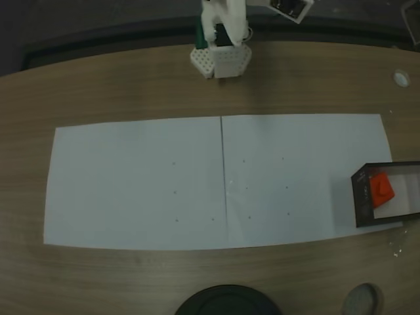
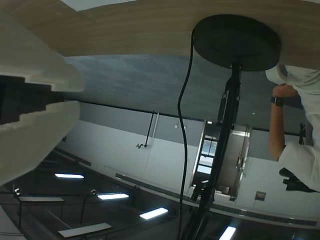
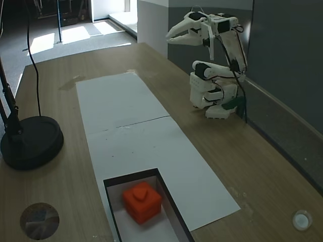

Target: Grab a orange square and put it in the box.

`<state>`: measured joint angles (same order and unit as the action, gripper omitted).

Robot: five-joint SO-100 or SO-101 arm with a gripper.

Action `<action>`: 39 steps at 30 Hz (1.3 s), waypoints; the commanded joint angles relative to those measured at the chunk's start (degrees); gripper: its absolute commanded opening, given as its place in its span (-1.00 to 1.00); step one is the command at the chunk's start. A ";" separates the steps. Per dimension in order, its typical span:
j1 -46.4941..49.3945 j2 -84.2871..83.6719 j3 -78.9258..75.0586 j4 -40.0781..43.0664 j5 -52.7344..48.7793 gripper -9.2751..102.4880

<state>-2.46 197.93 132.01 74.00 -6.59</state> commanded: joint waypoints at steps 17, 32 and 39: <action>6.94 1.41 37.79 -17.31 2.72 -0.84; 7.12 1.32 44.82 -17.23 2.99 -0.84; 5.62 1.23 39.99 0.09 16.00 -0.84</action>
<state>3.78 197.93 176.22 71.72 5.80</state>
